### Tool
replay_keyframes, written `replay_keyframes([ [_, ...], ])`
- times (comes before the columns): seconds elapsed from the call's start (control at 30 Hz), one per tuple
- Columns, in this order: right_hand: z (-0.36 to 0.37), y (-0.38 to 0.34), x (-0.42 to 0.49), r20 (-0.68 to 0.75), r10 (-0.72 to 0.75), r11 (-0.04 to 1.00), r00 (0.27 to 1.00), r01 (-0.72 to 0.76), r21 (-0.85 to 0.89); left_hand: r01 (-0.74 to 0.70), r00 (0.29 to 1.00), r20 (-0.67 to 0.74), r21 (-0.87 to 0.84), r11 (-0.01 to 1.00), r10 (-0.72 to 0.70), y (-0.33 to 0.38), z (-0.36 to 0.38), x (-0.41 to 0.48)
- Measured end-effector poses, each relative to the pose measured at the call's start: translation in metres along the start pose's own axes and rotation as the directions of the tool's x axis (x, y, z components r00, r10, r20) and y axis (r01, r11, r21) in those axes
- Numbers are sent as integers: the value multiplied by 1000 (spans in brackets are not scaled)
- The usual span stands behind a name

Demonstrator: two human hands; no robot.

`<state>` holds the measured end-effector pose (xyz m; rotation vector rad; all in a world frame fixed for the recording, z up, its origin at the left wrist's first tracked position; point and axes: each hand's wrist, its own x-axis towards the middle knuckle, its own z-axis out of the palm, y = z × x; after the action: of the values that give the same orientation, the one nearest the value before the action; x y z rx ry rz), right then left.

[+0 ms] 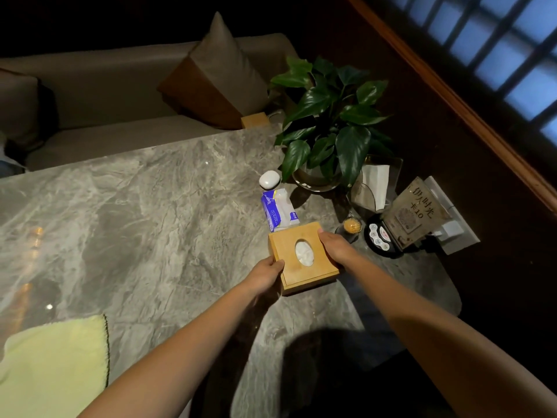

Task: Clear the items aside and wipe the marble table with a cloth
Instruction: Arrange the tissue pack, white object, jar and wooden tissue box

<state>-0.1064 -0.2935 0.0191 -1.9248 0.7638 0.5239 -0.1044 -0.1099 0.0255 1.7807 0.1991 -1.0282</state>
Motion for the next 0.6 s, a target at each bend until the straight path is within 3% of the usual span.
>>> replay_keyframes([
  [0.6,-5,-4,9,6,8,998,1000,-9,61,-25,999,-25,86,996,27,12,-5,6],
])
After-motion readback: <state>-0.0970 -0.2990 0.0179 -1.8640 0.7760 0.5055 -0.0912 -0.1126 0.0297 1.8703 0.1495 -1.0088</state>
